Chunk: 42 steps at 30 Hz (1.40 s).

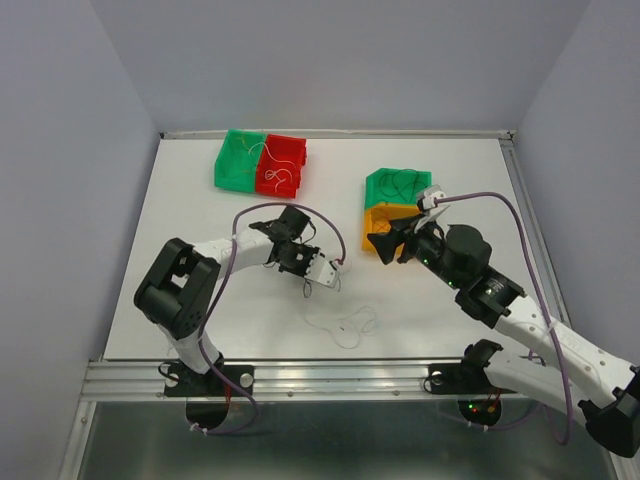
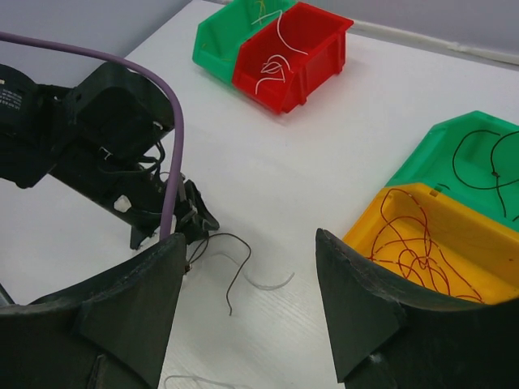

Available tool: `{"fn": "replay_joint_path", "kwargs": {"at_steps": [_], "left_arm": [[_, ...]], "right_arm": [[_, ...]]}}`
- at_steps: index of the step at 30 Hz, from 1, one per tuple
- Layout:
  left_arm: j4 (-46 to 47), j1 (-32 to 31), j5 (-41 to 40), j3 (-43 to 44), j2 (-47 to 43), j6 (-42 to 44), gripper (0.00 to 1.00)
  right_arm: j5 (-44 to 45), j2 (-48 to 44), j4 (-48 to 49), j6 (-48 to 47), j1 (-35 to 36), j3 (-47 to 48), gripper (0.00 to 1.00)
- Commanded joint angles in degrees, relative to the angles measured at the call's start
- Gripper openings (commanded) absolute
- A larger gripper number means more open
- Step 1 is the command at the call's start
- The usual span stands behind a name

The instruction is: Untangle the cables

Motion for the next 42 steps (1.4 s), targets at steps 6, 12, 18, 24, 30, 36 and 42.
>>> {"fn": "replay_joint_path", "kwargs": {"at_steps": [6, 12, 18, 24, 30, 36, 42], "left_arm": [[-6.58, -0.35, 3.06, 3.14, 2.01, 0.48, 0.0], [-7.12, -0.18, 4.12, 4.12, -1.14, -4.79, 0.0], [-15.25, 7.36, 14.81, 6.3, -12.2, -4.99, 0.0], [-21.96, 11.69, 18.09, 11.58, -18.2, -3.92, 0.0], [-19.96, 11.43, 23.27, 21.32, -18.48, -12.25, 0.0], [-11.07, 9.93, 18.89, 37.03, -8.74, -30.18, 0.0], [-12.56, 9.41, 19.06, 49.1, -2.57, -36.6, 0.0]], "right_arm": [[-1.64, -2.83, 2.25, -0.92, 0.01, 1.3, 0.7], [-0.59, -3.27, 2.69, -0.57, 0.01, 1.03, 0.7], [1.69, -4.23, 2.77, 0.04, 0.01, 0.59, 0.7], [3.89, -4.24, 3.13, 0.75, 0.01, 0.42, 0.7], [9.24, -3.36, 3.3, 2.24, 0.01, 0.94, 0.65], [18.57, -8.27, 5.15, 4.79, 0.1, -1.42, 0.64], [-1.01, -2.95, 4.8, 0.22, 0.1, 0.15, 0.81]]}}
